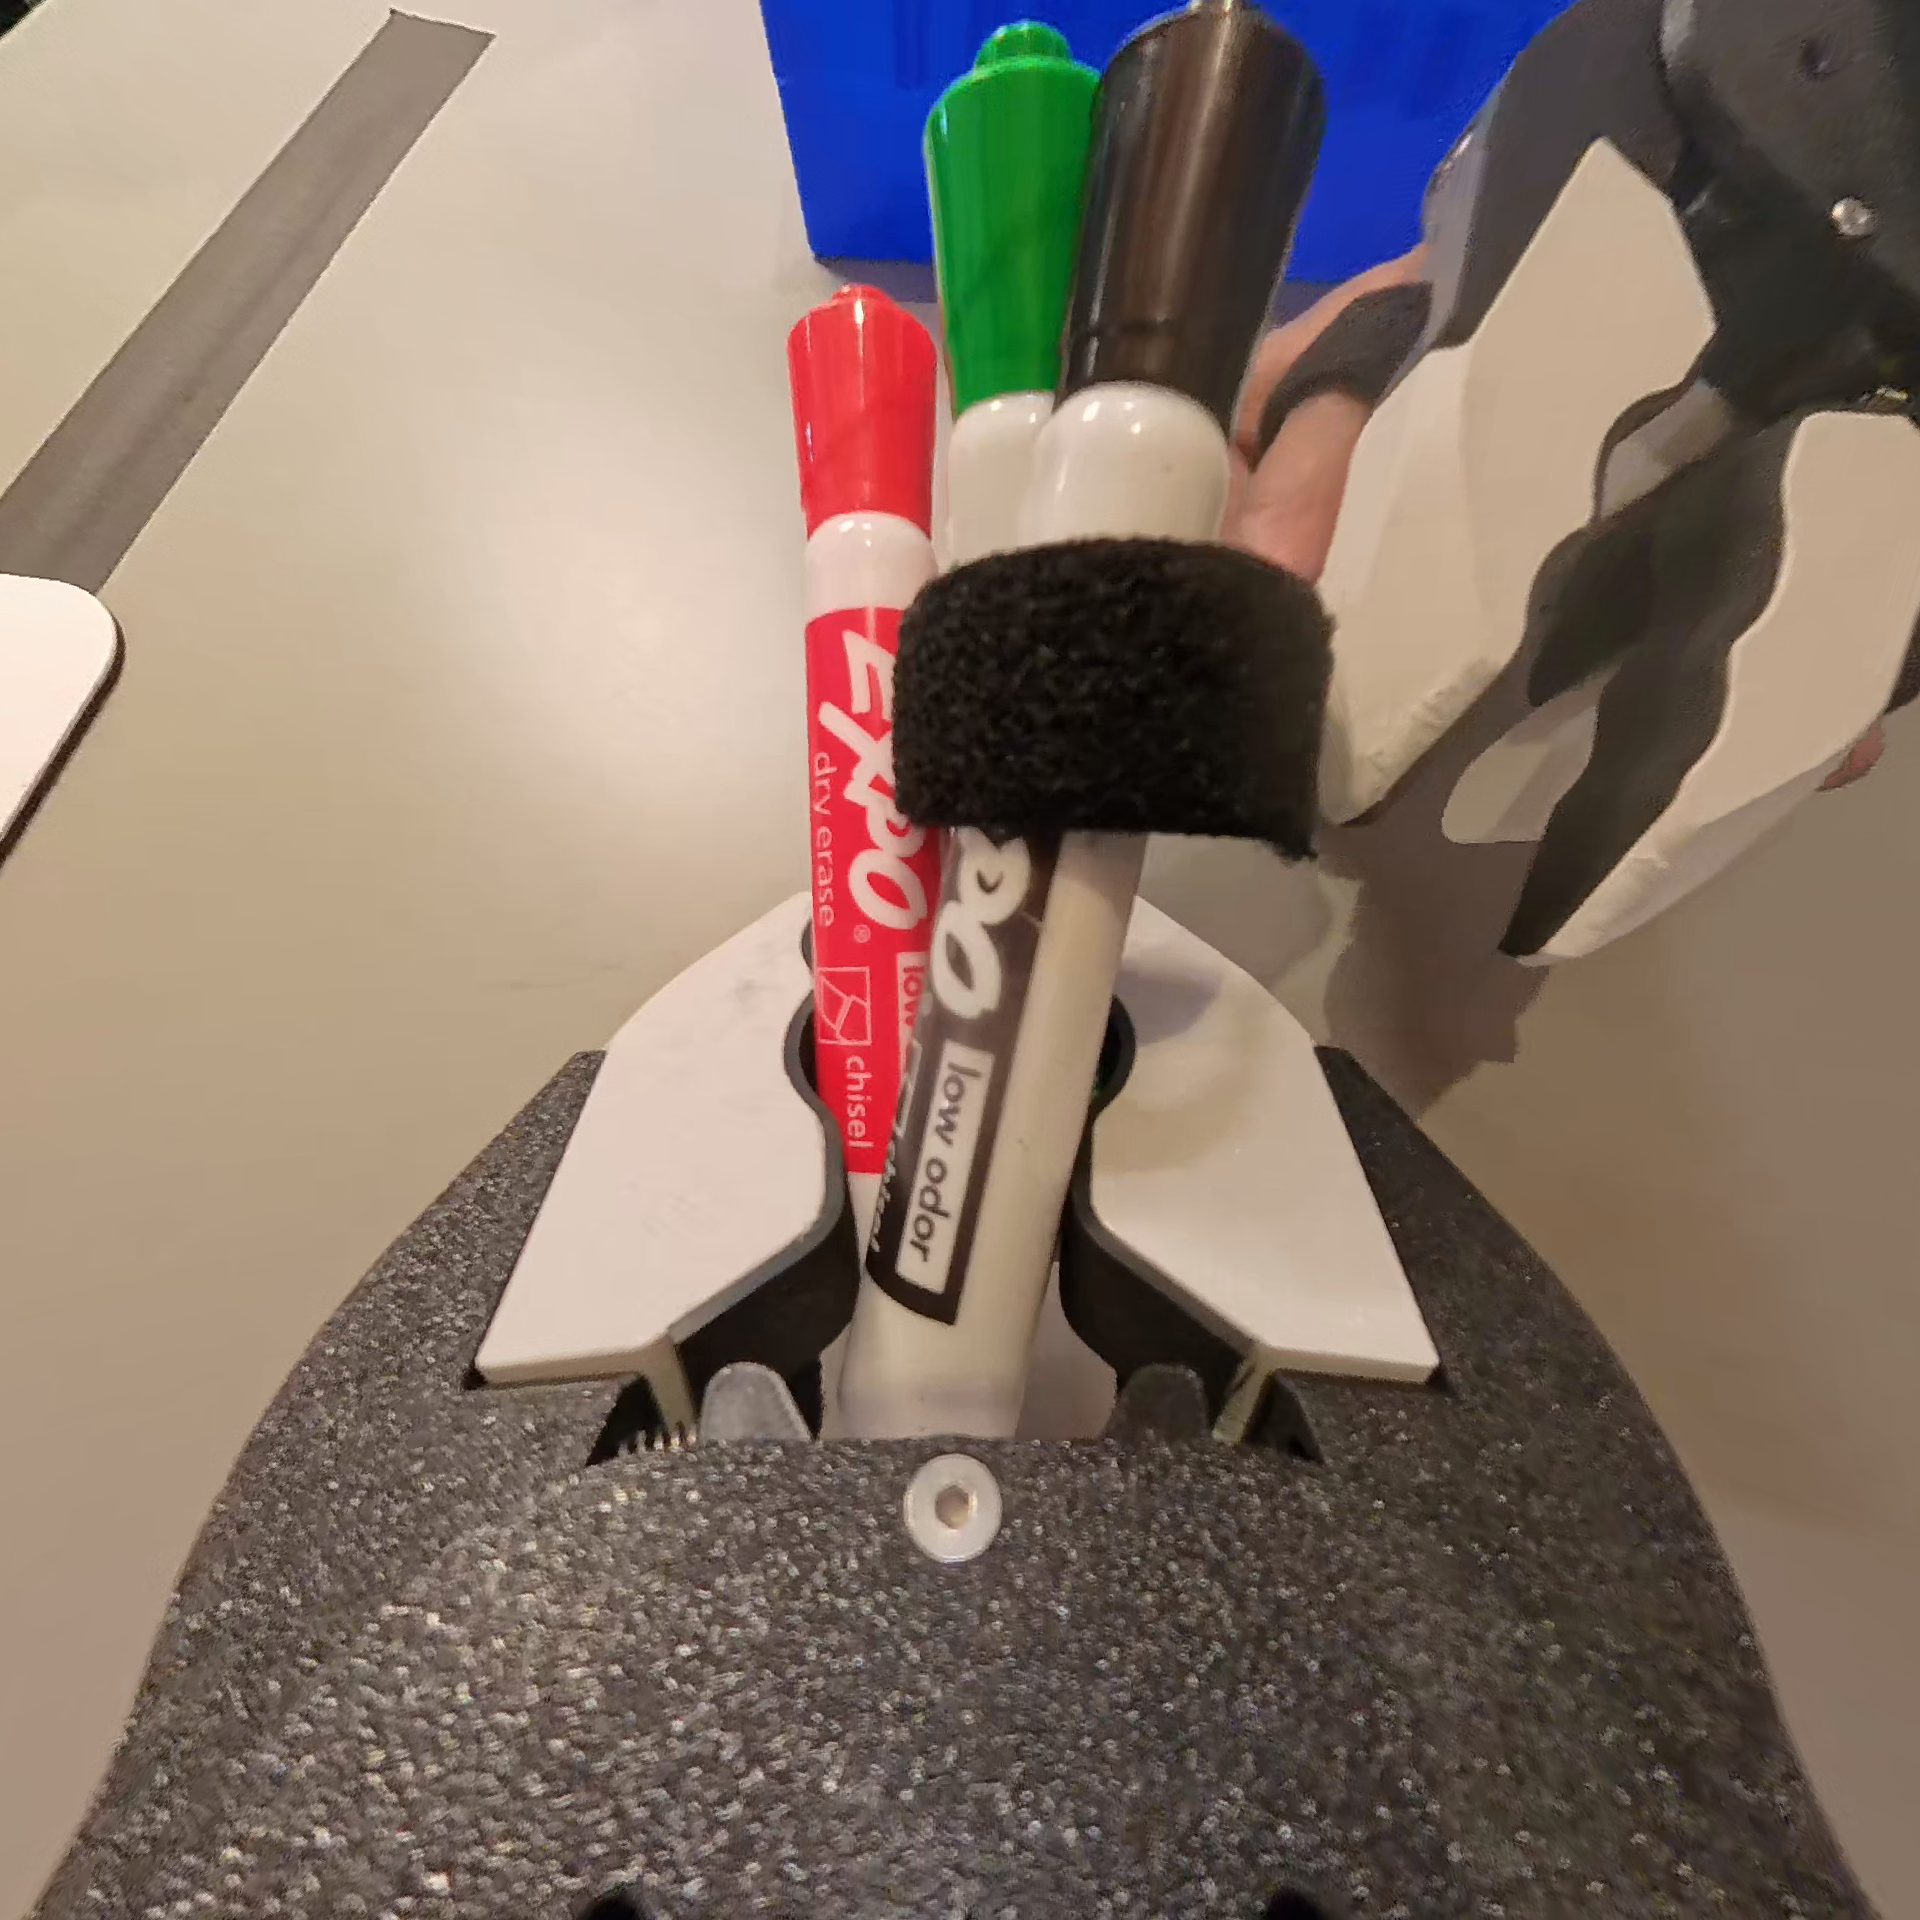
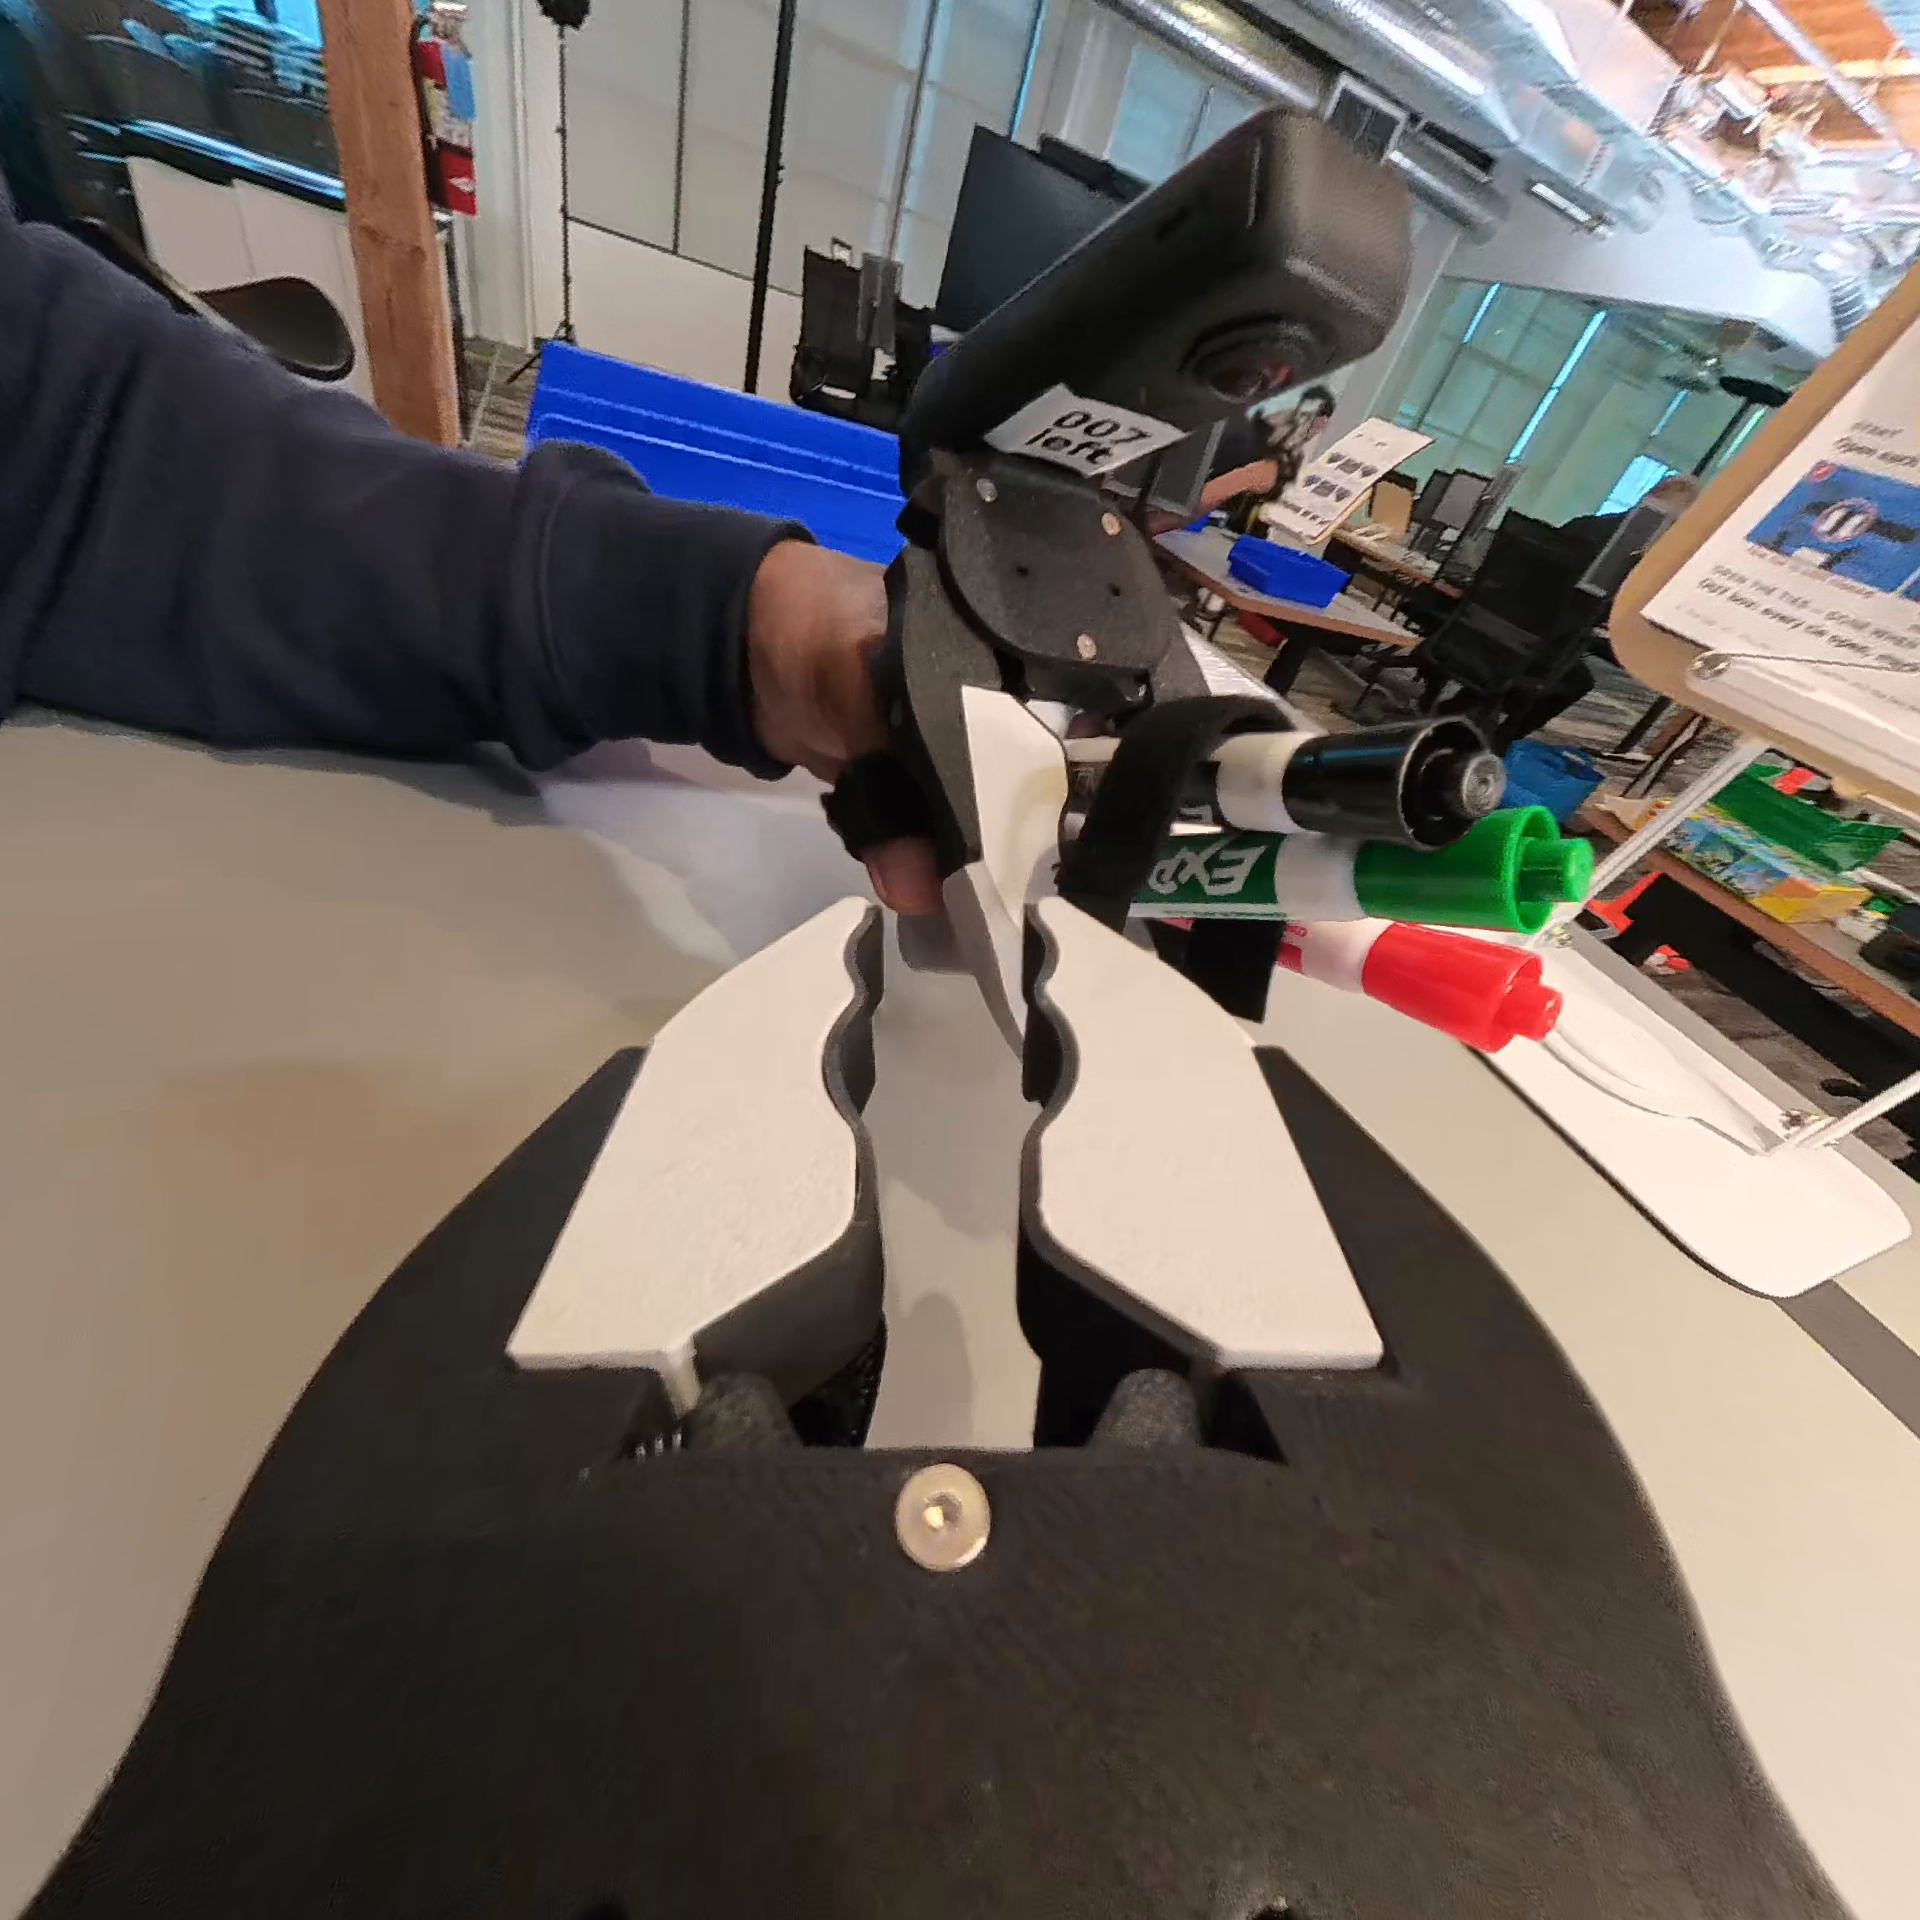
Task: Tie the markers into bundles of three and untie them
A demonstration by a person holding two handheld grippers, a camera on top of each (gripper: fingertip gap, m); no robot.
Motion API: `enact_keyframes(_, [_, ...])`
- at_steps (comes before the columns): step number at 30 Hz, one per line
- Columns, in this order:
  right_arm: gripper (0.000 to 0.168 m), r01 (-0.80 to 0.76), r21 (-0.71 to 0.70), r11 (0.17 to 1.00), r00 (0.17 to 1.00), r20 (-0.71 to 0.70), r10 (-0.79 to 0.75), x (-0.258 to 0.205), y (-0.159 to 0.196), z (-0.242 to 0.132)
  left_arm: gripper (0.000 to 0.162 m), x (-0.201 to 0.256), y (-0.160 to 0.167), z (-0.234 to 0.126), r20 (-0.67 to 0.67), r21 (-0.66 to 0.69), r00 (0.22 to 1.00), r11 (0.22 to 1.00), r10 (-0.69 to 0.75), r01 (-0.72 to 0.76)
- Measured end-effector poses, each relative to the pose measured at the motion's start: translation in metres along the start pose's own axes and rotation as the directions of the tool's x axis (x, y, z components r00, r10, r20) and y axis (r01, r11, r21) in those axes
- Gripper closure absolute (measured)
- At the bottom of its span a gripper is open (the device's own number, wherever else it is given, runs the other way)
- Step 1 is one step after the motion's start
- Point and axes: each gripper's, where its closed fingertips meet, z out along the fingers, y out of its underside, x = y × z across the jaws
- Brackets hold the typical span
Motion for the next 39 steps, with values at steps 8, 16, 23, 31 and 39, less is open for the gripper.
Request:
enact_keyframes(8, [0.141,-0.016,0.035,0.999,0.991,-0.133,0.021,0.01,-0.006,-0.002,0.117,-0.006,-0.002,0.0,0.038,0.017,0.999,1.0,-0.01,0.009])
enact_keyframes(16, [0.142,-0.136,0.051,0.989,0.987,-0.08,0.14,0.002,-0.004,0.002,0.117,-0.004,-0.008,0.001,0.056,0.038,0.998,0.999,-0.018,0.016])
enact_keyframes(23, [0.144,-0.351,0.074,0.934,0.935,-0.024,0.353,0.012,0.001,0.001,0.117,0.003,-0.014,-0.001,0.009,0.063,0.999,0.997,-0.044,0.044])
enact_keyframes(31, [0.144,-0.318,0.109,0.942,0.937,-0.118,0.33,0.026,0.0,-0.005,0.117,0.005,-0.016,-0.001,-0.004,0.075,0.999,0.996,-0.047,0.047])
enact_keyframes(39, [0.142,-0.236,0.115,0.965,0.928,-0.268,0.259,0.042,-0.001,-0.013,0.117,0.005,-0.016,0.0,-0.003,0.077,0.999,0.996,-0.046,0.046])
